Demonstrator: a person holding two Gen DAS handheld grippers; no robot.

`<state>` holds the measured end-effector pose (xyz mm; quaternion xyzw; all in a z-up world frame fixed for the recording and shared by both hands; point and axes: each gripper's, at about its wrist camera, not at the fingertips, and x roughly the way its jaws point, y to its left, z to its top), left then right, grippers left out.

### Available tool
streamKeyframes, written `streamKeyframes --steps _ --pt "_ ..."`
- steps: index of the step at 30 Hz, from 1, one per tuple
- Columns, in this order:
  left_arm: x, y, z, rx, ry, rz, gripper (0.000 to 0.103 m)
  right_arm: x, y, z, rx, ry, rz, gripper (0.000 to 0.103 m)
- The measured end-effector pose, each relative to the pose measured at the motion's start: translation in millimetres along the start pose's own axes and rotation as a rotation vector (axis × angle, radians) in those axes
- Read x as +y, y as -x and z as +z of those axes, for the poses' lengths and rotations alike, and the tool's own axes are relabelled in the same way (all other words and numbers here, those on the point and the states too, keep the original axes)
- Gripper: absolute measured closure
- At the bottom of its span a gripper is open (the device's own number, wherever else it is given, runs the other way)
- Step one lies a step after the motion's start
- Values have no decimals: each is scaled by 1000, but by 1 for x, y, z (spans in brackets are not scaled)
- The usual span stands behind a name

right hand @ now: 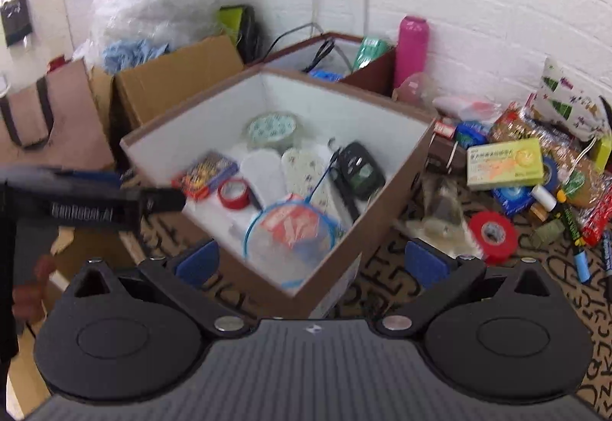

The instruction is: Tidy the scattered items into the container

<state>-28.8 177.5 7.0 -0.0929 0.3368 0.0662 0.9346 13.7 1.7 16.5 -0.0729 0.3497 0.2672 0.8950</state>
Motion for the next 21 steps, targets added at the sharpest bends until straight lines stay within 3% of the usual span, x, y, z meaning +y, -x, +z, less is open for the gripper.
streamKeyframes --steps 7,21 --pt "-17 8 -3 -8 -72 8 0 8 -5 -20 57 4 14 0" --pt "-28 5 -10 25 -105 27 0 8 2 -23 49 10 -2 0"
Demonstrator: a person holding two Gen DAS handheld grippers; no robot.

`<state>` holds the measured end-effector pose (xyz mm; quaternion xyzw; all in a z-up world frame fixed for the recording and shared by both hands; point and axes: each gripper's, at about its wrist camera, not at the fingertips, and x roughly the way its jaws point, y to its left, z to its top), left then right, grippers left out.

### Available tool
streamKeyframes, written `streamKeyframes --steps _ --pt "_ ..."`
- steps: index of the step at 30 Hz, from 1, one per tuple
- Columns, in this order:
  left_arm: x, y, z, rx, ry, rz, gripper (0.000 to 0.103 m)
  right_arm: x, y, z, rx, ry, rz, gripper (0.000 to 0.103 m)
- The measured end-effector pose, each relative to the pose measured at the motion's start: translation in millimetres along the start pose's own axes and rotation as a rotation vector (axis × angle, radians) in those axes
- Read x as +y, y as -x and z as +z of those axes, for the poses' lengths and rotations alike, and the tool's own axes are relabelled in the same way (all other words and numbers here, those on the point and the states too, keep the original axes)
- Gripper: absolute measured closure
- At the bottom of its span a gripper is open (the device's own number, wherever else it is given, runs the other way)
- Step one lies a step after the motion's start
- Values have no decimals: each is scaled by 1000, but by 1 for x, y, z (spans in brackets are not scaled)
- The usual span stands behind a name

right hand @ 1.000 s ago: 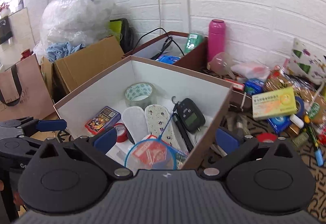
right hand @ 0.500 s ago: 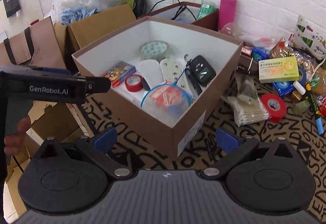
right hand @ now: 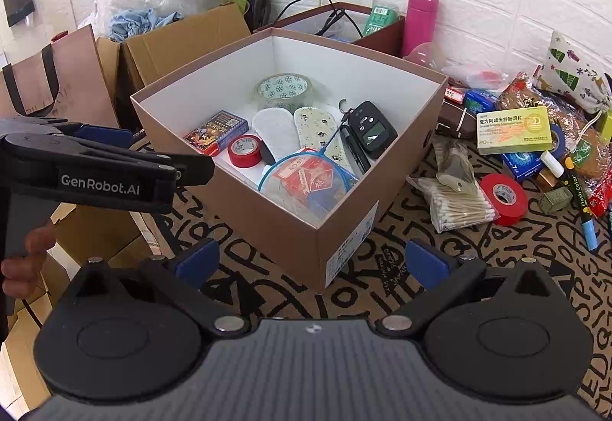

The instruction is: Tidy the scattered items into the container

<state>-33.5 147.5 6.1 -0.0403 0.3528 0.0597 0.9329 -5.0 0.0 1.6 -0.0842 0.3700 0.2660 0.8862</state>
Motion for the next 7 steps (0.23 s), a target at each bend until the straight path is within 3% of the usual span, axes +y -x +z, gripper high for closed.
streamKeyframes --steps 7 --pt "-1 0 -3 -4 10 -34 0 -2 0 -1 1 -10 -1 0"
